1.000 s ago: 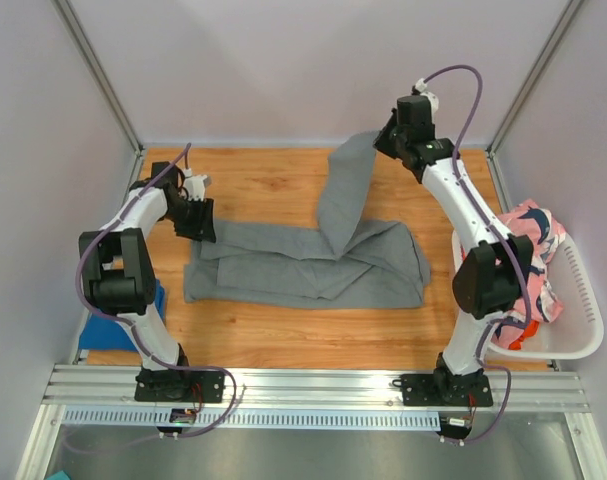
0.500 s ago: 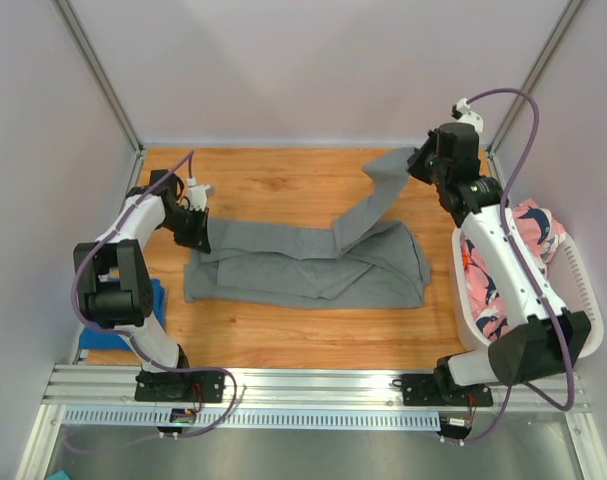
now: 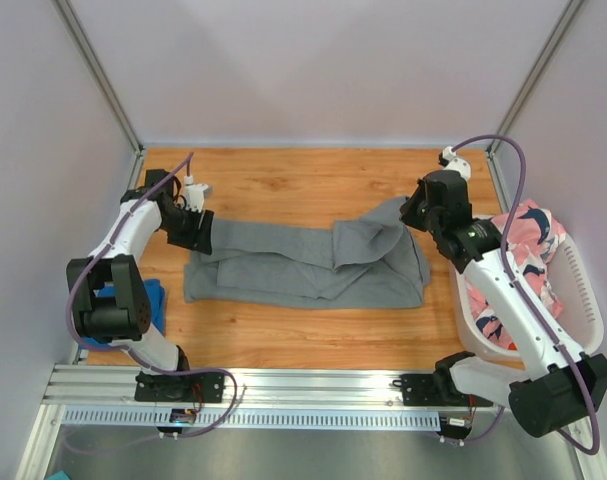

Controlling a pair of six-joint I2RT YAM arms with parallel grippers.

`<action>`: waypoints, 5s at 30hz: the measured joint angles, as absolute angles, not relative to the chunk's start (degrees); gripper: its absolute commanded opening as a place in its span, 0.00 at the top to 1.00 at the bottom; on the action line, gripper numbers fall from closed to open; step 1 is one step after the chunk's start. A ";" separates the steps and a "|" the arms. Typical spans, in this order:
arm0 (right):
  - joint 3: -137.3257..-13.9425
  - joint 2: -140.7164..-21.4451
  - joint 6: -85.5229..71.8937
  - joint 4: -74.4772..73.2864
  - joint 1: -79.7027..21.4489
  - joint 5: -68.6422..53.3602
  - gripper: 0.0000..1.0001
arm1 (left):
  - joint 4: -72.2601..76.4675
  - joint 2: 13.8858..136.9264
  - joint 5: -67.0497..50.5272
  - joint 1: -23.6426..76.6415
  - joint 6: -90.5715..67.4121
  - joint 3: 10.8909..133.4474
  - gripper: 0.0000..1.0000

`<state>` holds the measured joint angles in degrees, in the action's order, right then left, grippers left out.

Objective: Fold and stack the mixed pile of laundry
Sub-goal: Fold the shirt.

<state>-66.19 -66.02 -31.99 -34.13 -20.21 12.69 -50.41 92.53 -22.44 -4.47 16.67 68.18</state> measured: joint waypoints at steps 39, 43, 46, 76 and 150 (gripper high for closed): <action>-64.84 -61.23 -23.86 -31.79 -31.33 7.92 1.00 | -48.53 94.04 -20.62 -3.68 16.60 66.02 1.00; -64.53 -64.77 -23.40 -27.99 -38.17 6.94 1.00 | -48.21 94.85 -19.27 -3.51 17.85 63.79 0.69; -65.01 -69.56 -22.98 -24.97 -42.02 6.81 1.00 | -47.81 95.81 -18.79 -3.51 18.55 63.88 0.43; -77.54 -95.57 -15.20 -21.52 -56.51 -4.62 0.38 | -53.80 88.07 -30.06 0.67 17.26 71.05 0.16; -55.22 -90.13 -37.87 -20.10 -12.16 -1.65 0.69 | -42.41 96.47 -16.25 1.02 12.88 68.86 0.67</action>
<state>-55.22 -90.13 -37.87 -20.10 -12.16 -1.65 -42.41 96.47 -16.25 1.02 12.88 68.86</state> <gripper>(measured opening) 0.257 0.310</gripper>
